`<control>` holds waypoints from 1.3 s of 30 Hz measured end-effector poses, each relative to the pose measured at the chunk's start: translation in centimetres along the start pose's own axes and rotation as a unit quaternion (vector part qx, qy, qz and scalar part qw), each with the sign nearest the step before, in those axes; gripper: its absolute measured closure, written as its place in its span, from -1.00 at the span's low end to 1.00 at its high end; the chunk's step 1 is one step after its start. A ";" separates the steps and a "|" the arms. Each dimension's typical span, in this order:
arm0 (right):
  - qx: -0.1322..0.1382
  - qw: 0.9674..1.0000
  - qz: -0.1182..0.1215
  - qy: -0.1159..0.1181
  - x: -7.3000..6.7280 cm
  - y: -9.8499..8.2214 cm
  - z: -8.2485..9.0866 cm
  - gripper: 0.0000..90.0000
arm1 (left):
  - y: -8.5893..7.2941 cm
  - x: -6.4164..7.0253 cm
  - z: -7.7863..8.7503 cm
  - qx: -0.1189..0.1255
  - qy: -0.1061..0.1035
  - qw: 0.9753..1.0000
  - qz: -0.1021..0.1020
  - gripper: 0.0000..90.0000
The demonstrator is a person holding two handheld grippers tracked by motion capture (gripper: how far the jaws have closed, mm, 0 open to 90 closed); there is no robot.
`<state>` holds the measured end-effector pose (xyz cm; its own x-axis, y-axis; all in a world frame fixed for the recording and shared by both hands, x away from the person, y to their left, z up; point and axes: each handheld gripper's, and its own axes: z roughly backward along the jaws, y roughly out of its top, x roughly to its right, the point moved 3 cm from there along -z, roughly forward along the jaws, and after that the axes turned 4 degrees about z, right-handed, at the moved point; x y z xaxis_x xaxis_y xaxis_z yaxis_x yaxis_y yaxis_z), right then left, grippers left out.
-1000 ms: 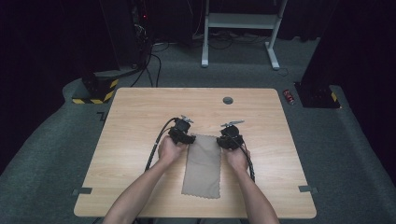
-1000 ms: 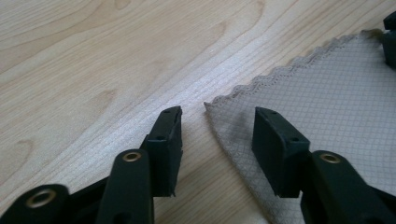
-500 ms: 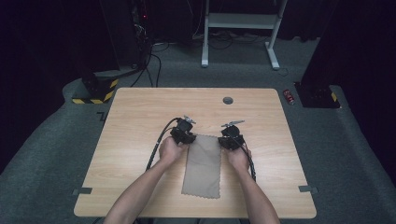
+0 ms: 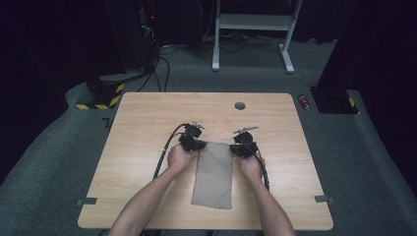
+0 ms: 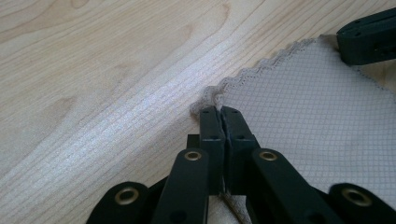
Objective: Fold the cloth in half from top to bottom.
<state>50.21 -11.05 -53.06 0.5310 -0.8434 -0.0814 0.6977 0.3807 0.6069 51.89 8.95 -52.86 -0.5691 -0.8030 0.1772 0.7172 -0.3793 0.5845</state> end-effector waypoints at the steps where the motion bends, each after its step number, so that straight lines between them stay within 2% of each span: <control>1: 0.000 1.000 -0.001 0.000 0.1 0.0 0.0 0.92 | 0.0 0.0 0.0 0.000 0.000 1.000 0.000 0.96; 7: 0.006 1.000 -0.009 -0.002 0.3 0.1 -0.1 0.89 | 0.0 0.0 0.0 0.001 -0.003 1.000 0.003 0.96; 12: -0.016 1.000 0.000 -0.008 0.2 0.7 -0.3 0.98 | 0.1 -0.1 0.0 -0.003 -0.005 1.000 0.005 0.97; 17: -0.017 1.000 0.002 -0.011 0.2 0.8 -0.2 0.99 | 0.2 -0.3 0.0 -0.007 -0.010 1.000 0.007 0.97; 23: -0.008 1.000 0.012 -0.012 0.1 0.9 0.5 1.00 | 0.2 -0.3 0.4 0.003 -0.018 1.000 0.016 0.97; 28: 0.000 1.000 0.016 -0.014 0.0 1.0 0.7 1.00 | 0.5 -0.2 1.2 0.015 -0.023 1.000 0.008 0.97; 33: 0.013 1.000 0.021 -0.015 0.0 1.4 1.5 1.00 | 0.9 -0.2 2.1 0.027 -0.027 0.999 0.011 0.97; 39: 0.018 1.000 0.018 -0.012 0.1 1.7 2.1 1.00 | 1.4 0.0 2.9 0.030 -0.029 0.999 0.001 0.97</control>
<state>50.47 -11.33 -50.32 0.5442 -0.8380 -0.0406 0.6600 0.3978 0.6372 51.74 9.75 -49.69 -0.5910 -0.7753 0.2226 0.6938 -0.3478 0.6306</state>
